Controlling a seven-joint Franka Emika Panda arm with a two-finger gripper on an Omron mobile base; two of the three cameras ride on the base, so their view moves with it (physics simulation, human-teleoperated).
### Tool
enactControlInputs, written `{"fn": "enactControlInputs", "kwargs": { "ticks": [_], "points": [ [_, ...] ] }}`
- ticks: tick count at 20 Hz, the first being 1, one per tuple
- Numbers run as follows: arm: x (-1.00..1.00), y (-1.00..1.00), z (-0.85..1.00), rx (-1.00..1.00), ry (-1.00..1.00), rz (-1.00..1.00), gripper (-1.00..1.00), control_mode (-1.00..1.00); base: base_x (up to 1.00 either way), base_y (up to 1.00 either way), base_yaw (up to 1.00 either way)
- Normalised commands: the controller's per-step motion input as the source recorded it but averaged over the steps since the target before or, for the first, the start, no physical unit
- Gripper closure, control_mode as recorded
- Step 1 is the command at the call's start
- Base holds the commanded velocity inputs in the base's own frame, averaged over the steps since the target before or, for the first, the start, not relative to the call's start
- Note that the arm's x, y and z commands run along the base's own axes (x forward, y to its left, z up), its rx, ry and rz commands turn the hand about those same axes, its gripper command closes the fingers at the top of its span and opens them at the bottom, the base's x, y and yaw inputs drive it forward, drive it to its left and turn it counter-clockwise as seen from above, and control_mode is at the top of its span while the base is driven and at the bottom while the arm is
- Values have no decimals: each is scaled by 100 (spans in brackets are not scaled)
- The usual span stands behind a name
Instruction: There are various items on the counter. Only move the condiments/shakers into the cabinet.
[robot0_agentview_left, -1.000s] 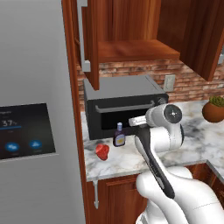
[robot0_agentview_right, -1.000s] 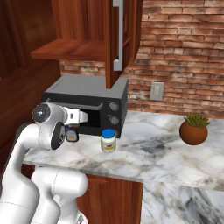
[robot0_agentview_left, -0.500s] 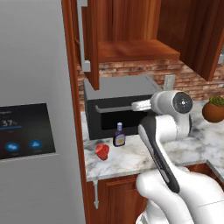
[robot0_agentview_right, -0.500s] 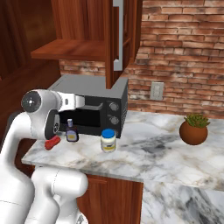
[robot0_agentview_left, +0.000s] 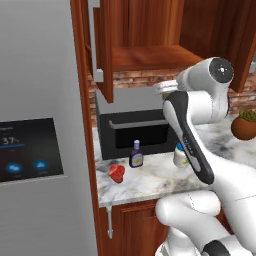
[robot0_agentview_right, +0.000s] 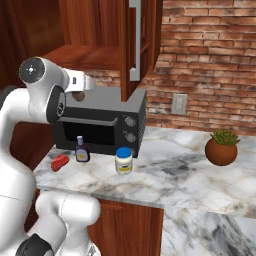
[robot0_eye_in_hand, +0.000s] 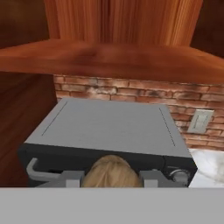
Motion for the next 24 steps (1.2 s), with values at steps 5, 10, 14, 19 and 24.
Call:
{"fn": "enactControlInputs", "kwargs": {
  "ticks": [5, 10, 14, 19, 24],
  "points": [
    [15, 0, 60, 0, 9, 0, 100, -100, 0, 0, 0],
    [12, 0, 18, 0, 3, 0, 100, -100, 0, 0, 0],
    [0, 0, 2, -1, -32, 0, 100, -100, 0, 0, 0],
    [0, 0, 23, 0, -34, 0, 100, -100, 0, 0, 0],
    [26, 0, 1, 0, -4, 0, 100, -100, 0, 0, 0]
  ]
}}
